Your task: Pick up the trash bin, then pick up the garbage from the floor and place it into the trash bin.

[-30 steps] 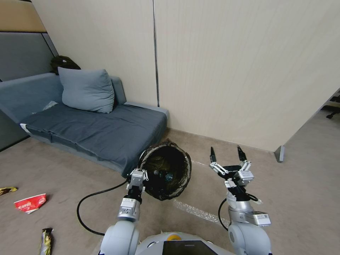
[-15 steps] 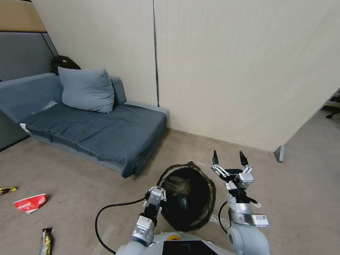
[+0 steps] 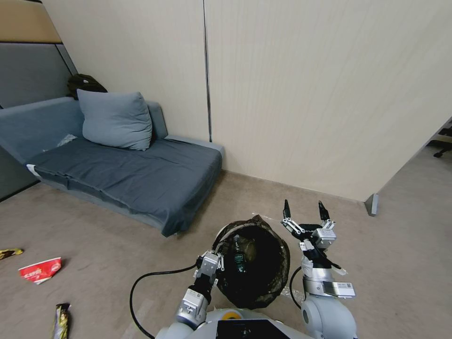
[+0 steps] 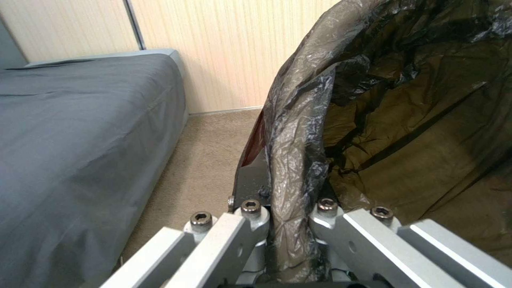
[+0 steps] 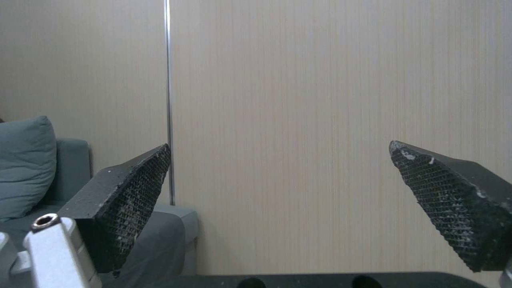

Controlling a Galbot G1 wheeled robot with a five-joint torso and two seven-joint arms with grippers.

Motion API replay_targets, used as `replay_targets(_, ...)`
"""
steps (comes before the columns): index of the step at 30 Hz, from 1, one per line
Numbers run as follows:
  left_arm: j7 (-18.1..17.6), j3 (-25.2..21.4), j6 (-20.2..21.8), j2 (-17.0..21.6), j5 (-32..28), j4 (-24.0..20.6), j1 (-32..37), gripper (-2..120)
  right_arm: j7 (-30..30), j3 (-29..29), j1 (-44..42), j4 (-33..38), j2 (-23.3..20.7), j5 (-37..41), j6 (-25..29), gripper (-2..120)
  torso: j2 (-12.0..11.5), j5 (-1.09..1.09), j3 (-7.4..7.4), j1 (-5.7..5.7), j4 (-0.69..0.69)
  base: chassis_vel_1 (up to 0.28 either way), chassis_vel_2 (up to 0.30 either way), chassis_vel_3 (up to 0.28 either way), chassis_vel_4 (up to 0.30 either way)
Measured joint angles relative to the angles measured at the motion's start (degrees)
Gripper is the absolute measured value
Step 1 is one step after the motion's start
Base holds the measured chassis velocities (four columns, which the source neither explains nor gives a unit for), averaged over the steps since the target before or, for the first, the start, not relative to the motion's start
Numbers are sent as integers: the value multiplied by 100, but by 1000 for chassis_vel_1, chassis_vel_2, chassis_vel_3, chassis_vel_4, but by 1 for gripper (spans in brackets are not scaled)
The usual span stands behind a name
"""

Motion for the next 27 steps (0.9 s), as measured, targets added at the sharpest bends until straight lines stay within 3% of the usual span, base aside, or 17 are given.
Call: replay_targets(27, 46, -14, -106, 9, -124, -28, 5, 1, 9, 23, -10, -51, -4, -24, 49, 100, 0, 0, 0, 0, 0, 0, 0, 0, 0)
